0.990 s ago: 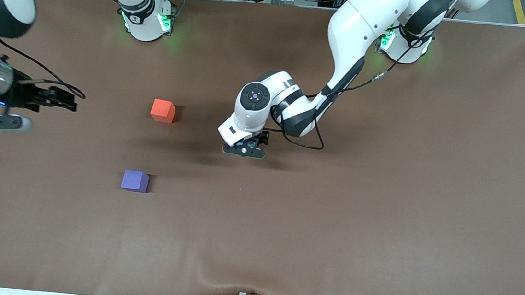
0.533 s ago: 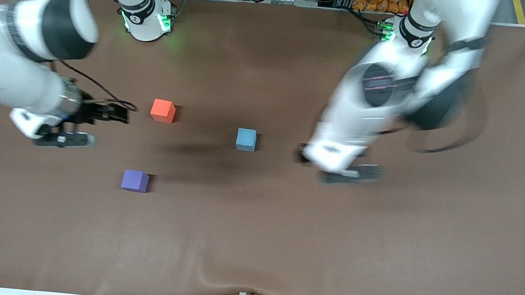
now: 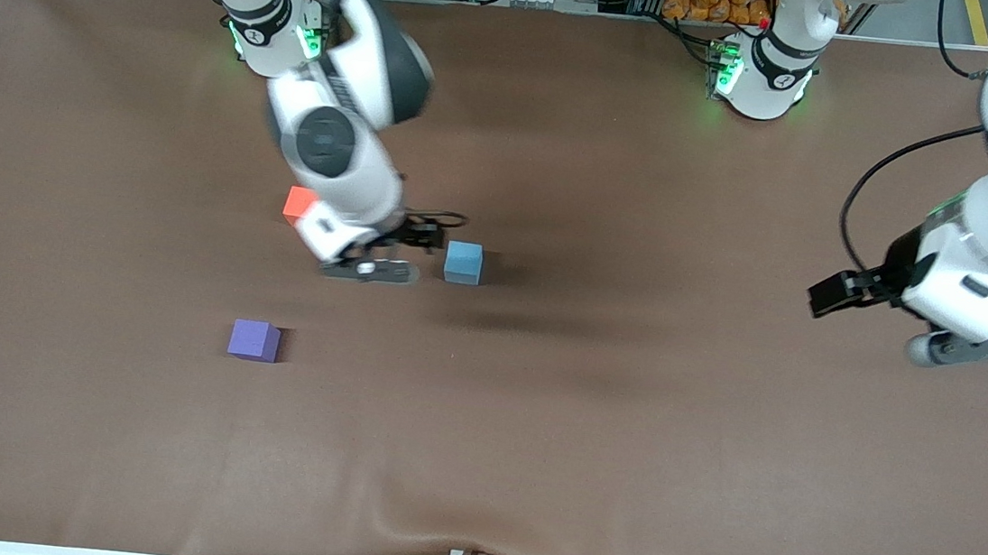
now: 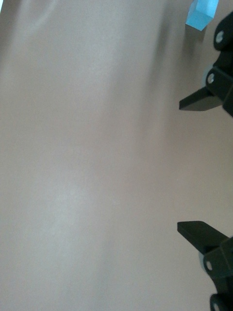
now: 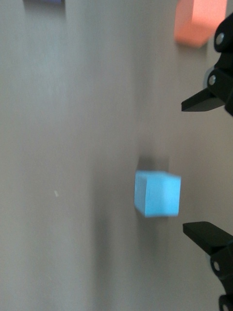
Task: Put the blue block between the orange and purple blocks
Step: 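Grasp the blue cube with the right gripper while the left gripper withdraws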
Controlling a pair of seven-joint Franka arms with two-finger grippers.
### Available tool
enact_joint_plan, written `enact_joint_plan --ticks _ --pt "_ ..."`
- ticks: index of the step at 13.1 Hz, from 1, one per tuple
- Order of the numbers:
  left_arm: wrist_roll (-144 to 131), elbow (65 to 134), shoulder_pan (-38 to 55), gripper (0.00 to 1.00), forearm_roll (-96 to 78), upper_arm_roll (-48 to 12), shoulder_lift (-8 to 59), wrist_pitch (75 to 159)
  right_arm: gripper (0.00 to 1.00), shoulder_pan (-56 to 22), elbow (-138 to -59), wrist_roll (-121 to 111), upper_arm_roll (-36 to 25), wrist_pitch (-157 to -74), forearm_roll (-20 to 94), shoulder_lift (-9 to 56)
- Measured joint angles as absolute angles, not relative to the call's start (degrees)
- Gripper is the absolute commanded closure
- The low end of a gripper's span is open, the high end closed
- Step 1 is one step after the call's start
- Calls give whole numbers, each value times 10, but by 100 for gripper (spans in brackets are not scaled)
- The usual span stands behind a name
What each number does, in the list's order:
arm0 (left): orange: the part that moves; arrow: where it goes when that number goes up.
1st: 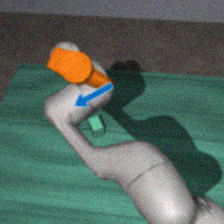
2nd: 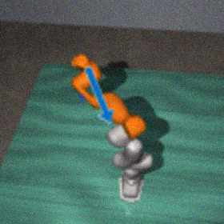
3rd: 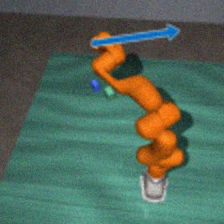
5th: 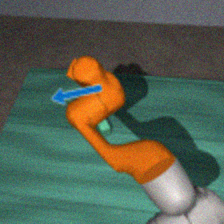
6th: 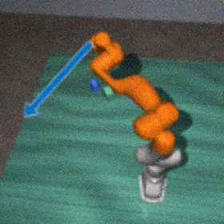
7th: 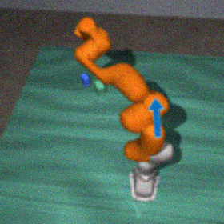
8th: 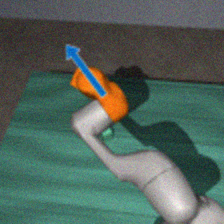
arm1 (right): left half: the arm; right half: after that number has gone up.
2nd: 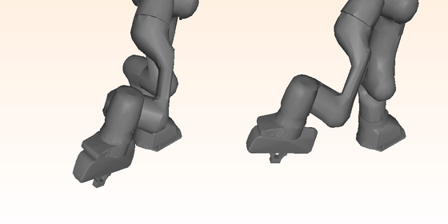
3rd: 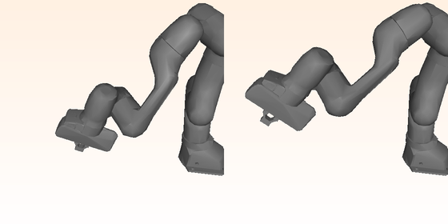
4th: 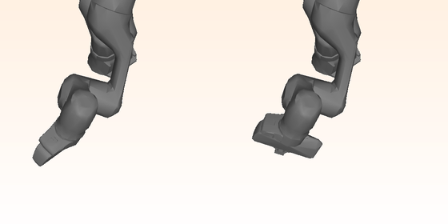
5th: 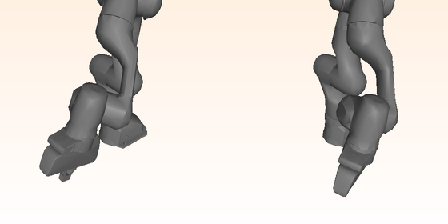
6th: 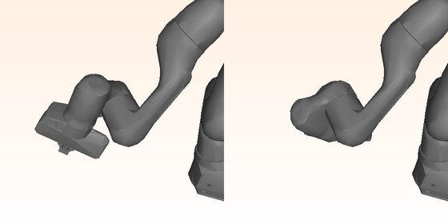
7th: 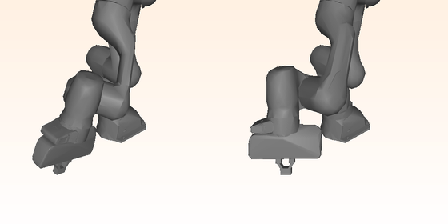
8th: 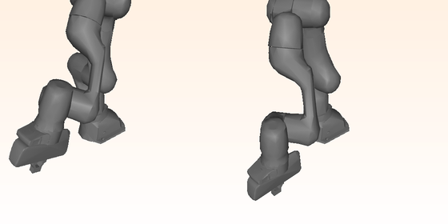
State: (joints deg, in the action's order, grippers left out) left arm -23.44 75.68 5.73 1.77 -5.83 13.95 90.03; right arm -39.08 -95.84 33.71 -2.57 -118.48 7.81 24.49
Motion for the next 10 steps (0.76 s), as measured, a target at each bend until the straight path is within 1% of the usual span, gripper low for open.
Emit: enact_joint_plan --ticks 3,6,10 --pt "-186 809 36 0 18 -59 78 900 0 -445 -959 382 -27 -1257 78 308" --pt "-143 877 11 0 18 -60 17 914 0 -455 -959 389 -28 -1265 78 347" --pt "-135 905 -5 0 17 -59 2 930 0 -455 -959 389 -29 -1265 67 364"
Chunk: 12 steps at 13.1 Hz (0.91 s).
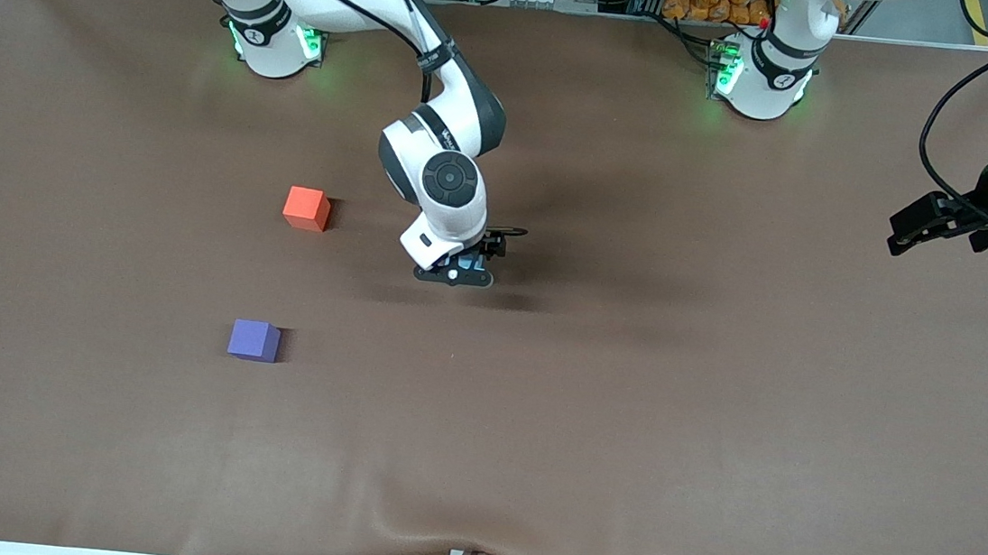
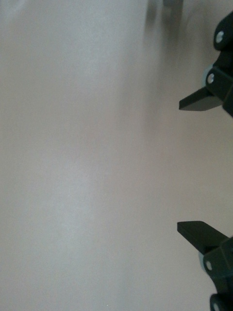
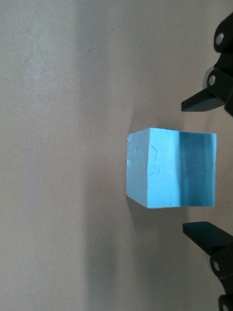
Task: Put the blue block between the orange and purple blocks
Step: 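Grasp the blue cube with the right gripper while the left gripper withdraws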
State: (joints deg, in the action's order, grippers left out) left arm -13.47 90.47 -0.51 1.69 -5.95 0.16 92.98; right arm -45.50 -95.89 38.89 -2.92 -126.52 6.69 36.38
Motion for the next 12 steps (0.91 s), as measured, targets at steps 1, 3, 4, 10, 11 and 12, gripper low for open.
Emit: enact_joint_plan --ticks 1,3,4,10,11,12 --pt "-135 906 -9 0 17 -59 2 933 0 -455 -959 389 -29 -1267 65 367" --pt "-135 906 -19 0 17 -59 2 936 0 -455 -959 389 -29 -1279 65 374" --pt "-134 907 -24 0 17 -59 2 936 0 -455 -959 389 -29 -1287 64 378" --pt "-133 910 -41 0 17 -59 2 938 62 -455 -959 393 -29 -1310 64 395" --pt "-133 910 -43 0 17 -59 2 940 69 -456 -959 404 -29 -1310 64 395" --pt "-133 910 -44 0 17 -59 2 943 69 -457 -959 412 -29 -1311 64 395"
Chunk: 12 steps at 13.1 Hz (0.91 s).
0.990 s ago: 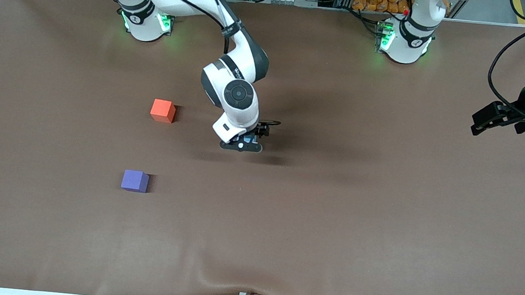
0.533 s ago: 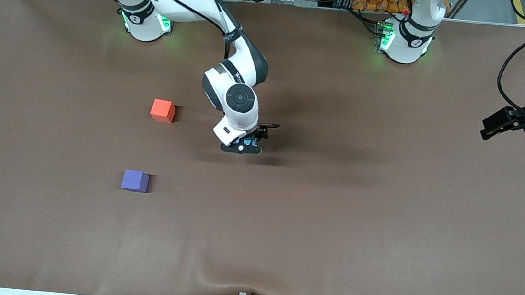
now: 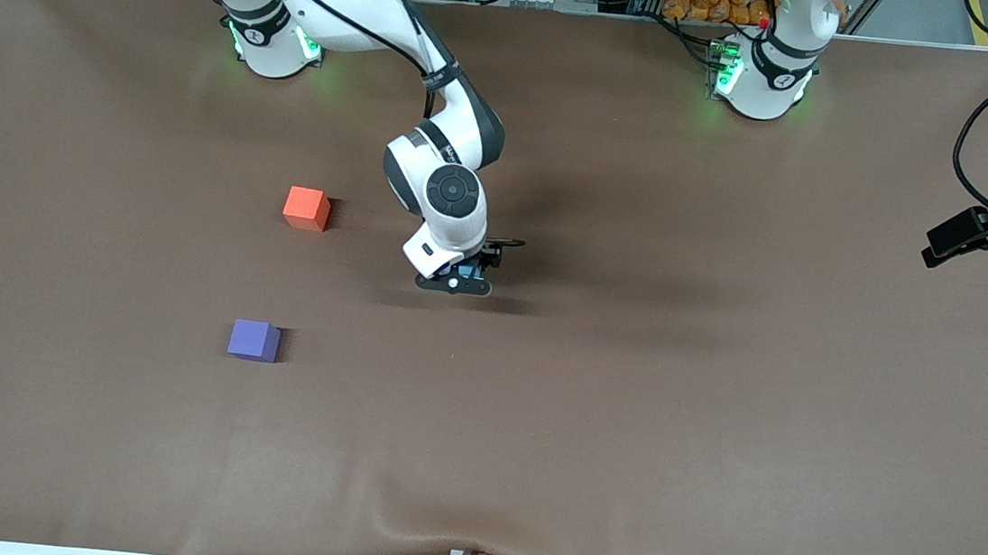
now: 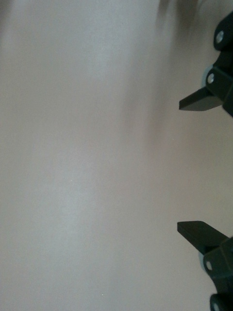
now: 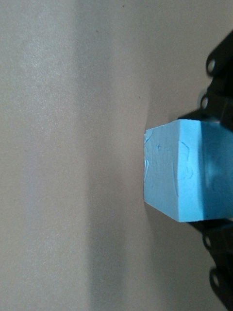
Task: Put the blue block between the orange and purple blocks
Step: 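Grasp the blue cube with the right gripper while the left gripper withdraws, then carry the blue cube with the right gripper toward the purple cube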
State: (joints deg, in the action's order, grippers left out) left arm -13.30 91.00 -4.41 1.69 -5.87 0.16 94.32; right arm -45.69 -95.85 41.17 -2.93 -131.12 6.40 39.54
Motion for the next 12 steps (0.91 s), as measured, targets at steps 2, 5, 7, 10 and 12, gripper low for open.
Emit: enact_joint_plan --ticks 2,5,7,10,12 --pt "-133 909 -45 0 17 -59 2 946 69 -459 -957 418 -30 -1314 63 395" --pt "-133 906 -45 0 17 -59 2 947 69 -460 -948 421 -45 -1314 54 380" --pt "-133 899 -45 0 13 -59 1 948 69 -459 -943 421 -58 -1291 53 348" --pt "-133 898 -45 0 9 -59 1 952 69 -459 -940 421 -81 -1216 53 278" --pt "-133 898 -45 0 9 -59 1 956 69 -457 -940 420 -101 -1164 52 235"
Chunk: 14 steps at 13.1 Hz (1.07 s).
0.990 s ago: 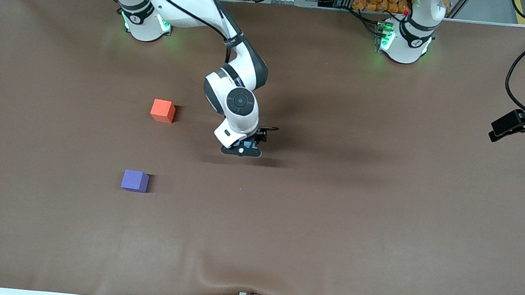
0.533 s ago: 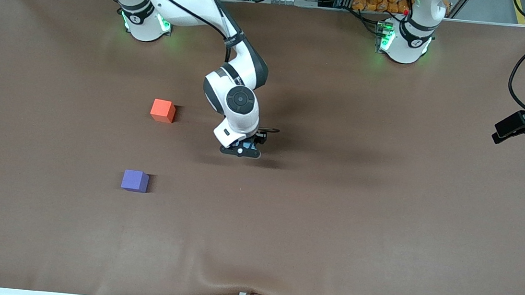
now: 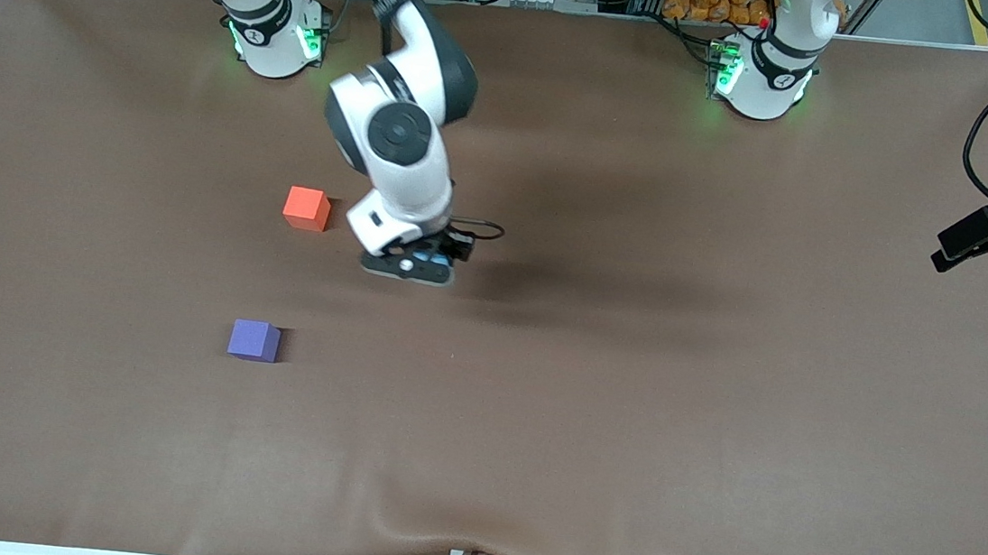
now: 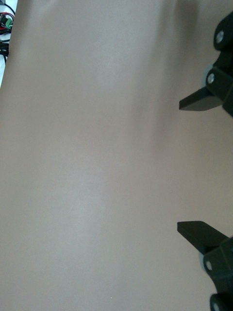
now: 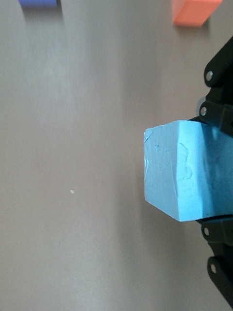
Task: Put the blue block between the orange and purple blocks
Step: 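Carry the blue cube with the right gripper toward the purple cube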
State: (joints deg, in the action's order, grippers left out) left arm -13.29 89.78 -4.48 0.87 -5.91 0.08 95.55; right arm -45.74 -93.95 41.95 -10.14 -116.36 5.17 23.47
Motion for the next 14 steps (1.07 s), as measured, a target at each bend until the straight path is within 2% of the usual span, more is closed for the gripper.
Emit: enact_joint_plan --ticks 3,7,11,14 --pt "-133 898 -45 0 7 -61 1 956 69 -419 -941 373 -125 -1091 45 185" --pt "-133 899 -44 0 2 -67 1 956 69 -295 -954 277 -132 -1035 45 143" --pt "-133 901 -44 0 -4 -67 1 956 69 -235 -1035 237 -133 -1045 29 73" --pt "-133 902 -44 0 -8 -67 1 955 69 -236 -1139 235 -126 -1132 10 31"
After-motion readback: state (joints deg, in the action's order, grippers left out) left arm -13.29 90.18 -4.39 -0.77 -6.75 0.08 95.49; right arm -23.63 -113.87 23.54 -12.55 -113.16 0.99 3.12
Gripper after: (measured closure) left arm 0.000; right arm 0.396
